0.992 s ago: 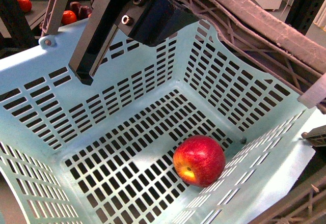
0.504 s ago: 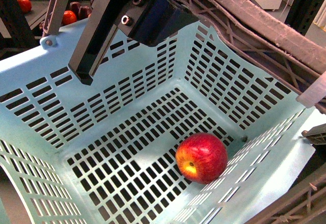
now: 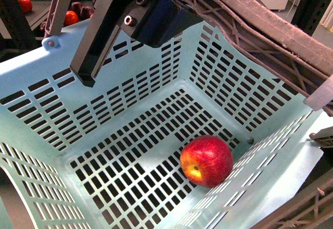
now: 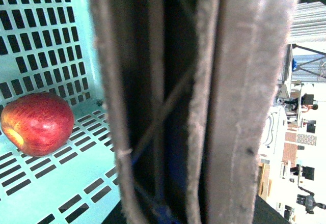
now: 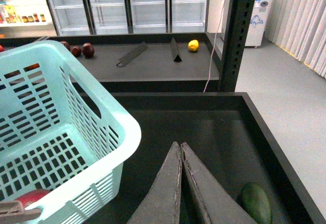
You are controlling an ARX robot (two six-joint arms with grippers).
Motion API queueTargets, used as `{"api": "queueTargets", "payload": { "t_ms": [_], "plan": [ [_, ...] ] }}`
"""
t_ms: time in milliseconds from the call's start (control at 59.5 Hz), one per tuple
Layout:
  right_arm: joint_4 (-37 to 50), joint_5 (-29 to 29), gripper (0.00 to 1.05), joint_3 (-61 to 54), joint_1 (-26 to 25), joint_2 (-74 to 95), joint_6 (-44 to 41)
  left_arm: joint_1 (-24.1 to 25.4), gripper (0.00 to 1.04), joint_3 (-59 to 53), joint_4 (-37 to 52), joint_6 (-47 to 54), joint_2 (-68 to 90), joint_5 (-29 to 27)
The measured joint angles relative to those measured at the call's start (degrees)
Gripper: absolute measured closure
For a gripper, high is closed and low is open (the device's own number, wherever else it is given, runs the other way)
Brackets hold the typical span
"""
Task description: Pick apple with right arm and hold basket with left
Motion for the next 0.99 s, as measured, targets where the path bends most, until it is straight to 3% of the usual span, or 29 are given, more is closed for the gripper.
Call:
{"api": "queueTargets", "payload": {
  "t_ms": [303,420,689,992],
  "plan": [
    [-3.9,0.0,1.03,0.0,0.0,-4.0,0.0,0.0,0.88,0.0,0.0,0.0,0.0,0.0],
    [-13.2,0.1,1.03,0.0,0.0,-11.5,0.0,0.0,0.88,0.0,0.0,0.0,0.0,0.0],
    [-14.1,0.1,1.03,0.0,0.0,-13.7,0.0,0.0,0.88,0.0,0.0,-0.1,0.0,0.2],
    [-14.1,0.1,0.58,0.0,0.0,-13.8,0.0,0.0,0.88,0.0,0.0,0.0,0.0,0.0]
  ]
}}
